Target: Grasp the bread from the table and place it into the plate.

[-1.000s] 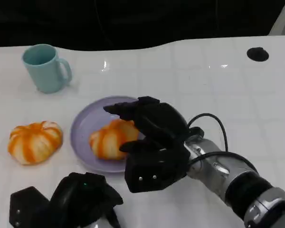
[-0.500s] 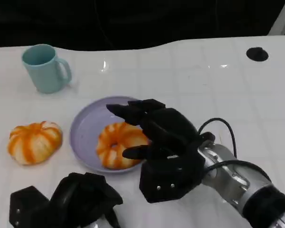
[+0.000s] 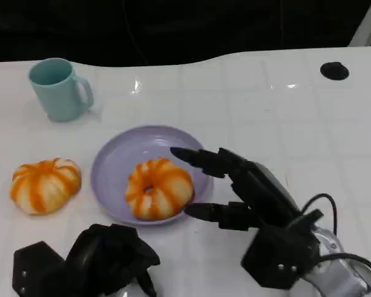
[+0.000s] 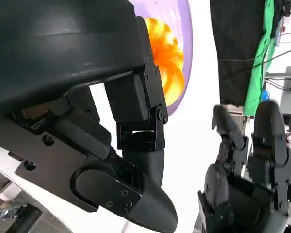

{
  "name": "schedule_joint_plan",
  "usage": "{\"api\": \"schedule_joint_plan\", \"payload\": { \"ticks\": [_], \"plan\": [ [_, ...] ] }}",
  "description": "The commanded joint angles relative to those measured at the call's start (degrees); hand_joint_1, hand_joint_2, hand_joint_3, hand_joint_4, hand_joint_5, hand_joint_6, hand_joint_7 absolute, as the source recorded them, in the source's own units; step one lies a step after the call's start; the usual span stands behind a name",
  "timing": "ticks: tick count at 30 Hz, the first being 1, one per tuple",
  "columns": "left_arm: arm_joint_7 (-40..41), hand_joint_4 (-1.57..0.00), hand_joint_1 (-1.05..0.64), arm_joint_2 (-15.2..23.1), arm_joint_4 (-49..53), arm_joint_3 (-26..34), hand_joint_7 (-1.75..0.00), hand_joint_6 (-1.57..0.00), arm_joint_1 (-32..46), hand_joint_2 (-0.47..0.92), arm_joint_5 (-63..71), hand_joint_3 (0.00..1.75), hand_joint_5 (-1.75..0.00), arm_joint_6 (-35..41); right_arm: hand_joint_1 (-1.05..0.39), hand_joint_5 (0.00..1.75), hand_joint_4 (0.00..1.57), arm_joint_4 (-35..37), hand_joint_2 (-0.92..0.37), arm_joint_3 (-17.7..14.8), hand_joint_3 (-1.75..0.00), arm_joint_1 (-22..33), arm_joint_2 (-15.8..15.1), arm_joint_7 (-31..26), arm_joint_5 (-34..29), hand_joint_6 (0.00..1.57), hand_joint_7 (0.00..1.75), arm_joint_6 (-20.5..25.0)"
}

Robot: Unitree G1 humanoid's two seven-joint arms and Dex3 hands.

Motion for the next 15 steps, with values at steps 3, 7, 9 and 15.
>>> {"api": "schedule_joint_plan", "payload": {
  "ticks": [3, 7, 9, 15],
  "plan": [
    [0.7, -1.55, -1.05, 0.4, 0.2, 0.2, -0.49, -1.57, -0.3, 0.77, -0.1, 0.00, -0.86, 0.1, -0.24, 1.35, 0.52, -4.9, -0.61, -4.0, -0.77, 6.6, 0.1, 6.1, 10.5, 0.61, 0.83, -1.0],
    [0.6, -1.55, -1.05, 0.3, 0.1, 0.2, -0.50, -1.57, -0.3, 0.77, -0.2, 0.00, -0.86, 0.3, -0.22, 1.65, 0.62, -6.1, -0.51, -5.7, -1.07, 9.9, -1.2, 8.8, 13.1, 0.62, 1.18, -2.1],
    [0.7, -1.55, -1.05, 0.3, 0.0, 0.2, -0.50, -1.57, -0.3, 0.76, -0.2, 0.00, -0.85, 0.4, -0.23, 1.72, 0.66, -6.5, -0.51, -6.7, -1.08, 11.1, -1.5, 9.9, 13.9, 0.62, 1.27, -2.2],
    [0.4, -1.54, -1.05, 0.4, -0.3, 0.1, -0.49, -1.57, -0.1, 0.76, -0.4, 0.00, -0.85, 0.7, -0.29, 1.75, 0.64, -10.2, -0.54, -9.0, -1.10, 15.2, -2.7, 12.7, 15.3, 0.56, 1.54, 0.6]
  ]
}}
